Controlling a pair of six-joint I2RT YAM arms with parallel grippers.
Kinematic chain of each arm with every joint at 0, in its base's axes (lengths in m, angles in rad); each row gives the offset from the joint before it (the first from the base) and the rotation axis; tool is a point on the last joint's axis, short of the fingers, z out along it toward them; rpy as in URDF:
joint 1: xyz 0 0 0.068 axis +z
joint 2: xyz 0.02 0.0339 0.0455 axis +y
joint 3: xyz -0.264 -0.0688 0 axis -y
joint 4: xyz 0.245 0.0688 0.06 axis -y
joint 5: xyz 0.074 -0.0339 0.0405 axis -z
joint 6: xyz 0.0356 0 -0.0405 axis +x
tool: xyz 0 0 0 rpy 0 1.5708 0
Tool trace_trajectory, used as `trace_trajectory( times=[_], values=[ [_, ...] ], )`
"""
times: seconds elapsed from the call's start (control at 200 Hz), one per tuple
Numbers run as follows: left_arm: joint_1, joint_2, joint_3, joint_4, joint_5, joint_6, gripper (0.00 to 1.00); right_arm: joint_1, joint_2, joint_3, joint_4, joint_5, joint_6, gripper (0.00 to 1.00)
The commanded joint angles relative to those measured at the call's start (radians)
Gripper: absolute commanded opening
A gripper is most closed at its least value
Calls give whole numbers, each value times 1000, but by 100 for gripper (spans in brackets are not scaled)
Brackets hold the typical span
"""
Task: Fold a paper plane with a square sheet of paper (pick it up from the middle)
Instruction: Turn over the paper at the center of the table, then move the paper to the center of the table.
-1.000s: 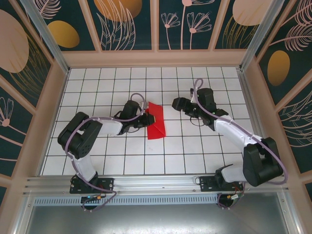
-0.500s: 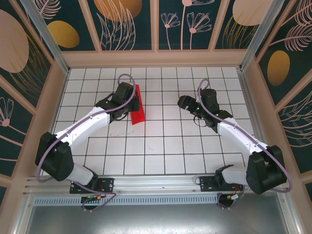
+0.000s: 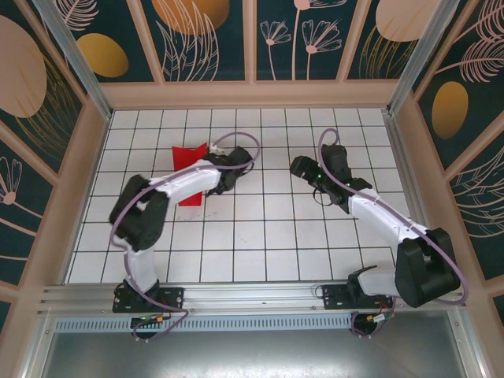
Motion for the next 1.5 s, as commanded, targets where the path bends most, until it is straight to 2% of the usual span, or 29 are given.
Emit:
trace_trajectory(
  times=[0.0,0.08,0.22,0.35,0.46,0.57,0.656,0.816,0.931,1.081,1.191,1.281,1.376,1.496],
  values=[
    [-66,122,103,-94,-120,-58,6,-30,-13,12,-43,58,19,80],
    [-105,191,159,-90,-84,-55,7,-53,-35,-3,-43,57,26,80],
    [-143,247,200,-18,56,-22,8,-92,-63,-28,-53,53,30,80],
    [-148,250,210,26,153,-12,11,-117,-80,-49,-54,37,29,80],
    [-148,246,227,40,216,-2,18,-134,-85,-62,-52,20,30,79],
    [-149,224,243,79,348,39,23,-140,-83,-68,-45,4,29,79],
    [-149,174,249,133,486,66,31,-145,-80,-70,-42,-9,26,79],
    [-146,37,248,243,719,87,52,-149,-72,-58,-44,-31,17,79],
    [-134,-62,235,284,794,69,65,-152,-60,-41,-45,-71,1,79],
    [-79,-202,123,359,831,20,78,-132,-10,1,-35,-152,-12,76],
    [2,-303,-14,424,837,-31,85,-65,37,42,-6,-167,-3,73],
    [66,-361,-135,457,812,-63,92,33,117,103,13,-184,5,63],
    [90,-420,-254,468,742,-91,98,148,243,183,38,-213,16,52],
    [126,-475,-377,477,719,-133,98,270,430,313,43,-232,20,40]
  ],
)
